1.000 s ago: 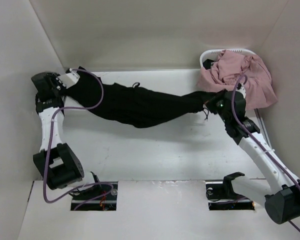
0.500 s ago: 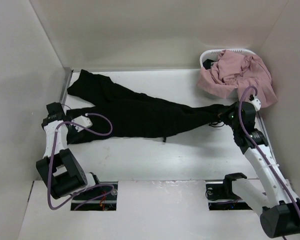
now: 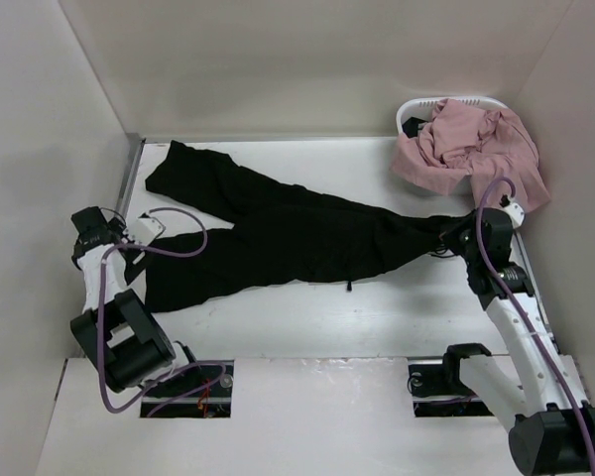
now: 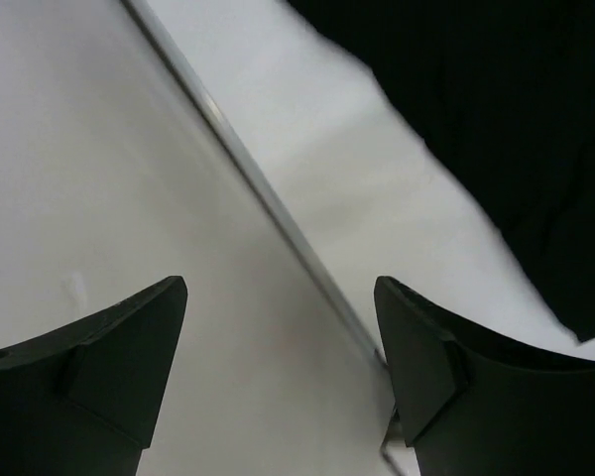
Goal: Fold and stack the trousers
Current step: Flatten the trousers out
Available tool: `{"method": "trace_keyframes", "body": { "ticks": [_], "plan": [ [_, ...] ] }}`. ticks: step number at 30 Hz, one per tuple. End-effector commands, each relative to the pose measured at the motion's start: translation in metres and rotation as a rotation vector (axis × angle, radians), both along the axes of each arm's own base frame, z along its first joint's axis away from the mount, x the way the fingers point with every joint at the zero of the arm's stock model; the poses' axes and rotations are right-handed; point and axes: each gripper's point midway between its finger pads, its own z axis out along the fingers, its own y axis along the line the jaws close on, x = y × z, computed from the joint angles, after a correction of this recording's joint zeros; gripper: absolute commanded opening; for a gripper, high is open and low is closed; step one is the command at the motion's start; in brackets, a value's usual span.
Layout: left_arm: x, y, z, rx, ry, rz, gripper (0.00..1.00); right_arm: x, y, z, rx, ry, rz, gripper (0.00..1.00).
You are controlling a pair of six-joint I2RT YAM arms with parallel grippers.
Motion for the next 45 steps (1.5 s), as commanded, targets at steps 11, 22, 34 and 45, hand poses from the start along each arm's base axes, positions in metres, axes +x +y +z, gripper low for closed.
{"method": "trace_keyframes", "body": {
  "ticks": [11,22,34,45],
  "plan": [
    [0.088,-0.022,-0.075,0.026,0.176,-0.131,0.63,0.006,-0.012,0.023,-0.107,-0.041,0.098,0.04],
    [0.091,-0.018,0.061,0.164,-0.221,-0.175,0.75,-0.013,-0.003,-0.019,0.017,0.015,0.074,0.06],
    [-0.053,-0.108,-0.026,0.006,0.363,-0.409,0.71,-0.012,0.006,-0.039,0.064,0.016,0.081,0.07],
    [-0.029,-0.104,0.007,0.173,0.279,-0.264,0.70,-0.017,0.005,-0.021,0.091,-0.044,0.061,0.09]
  ]
}}
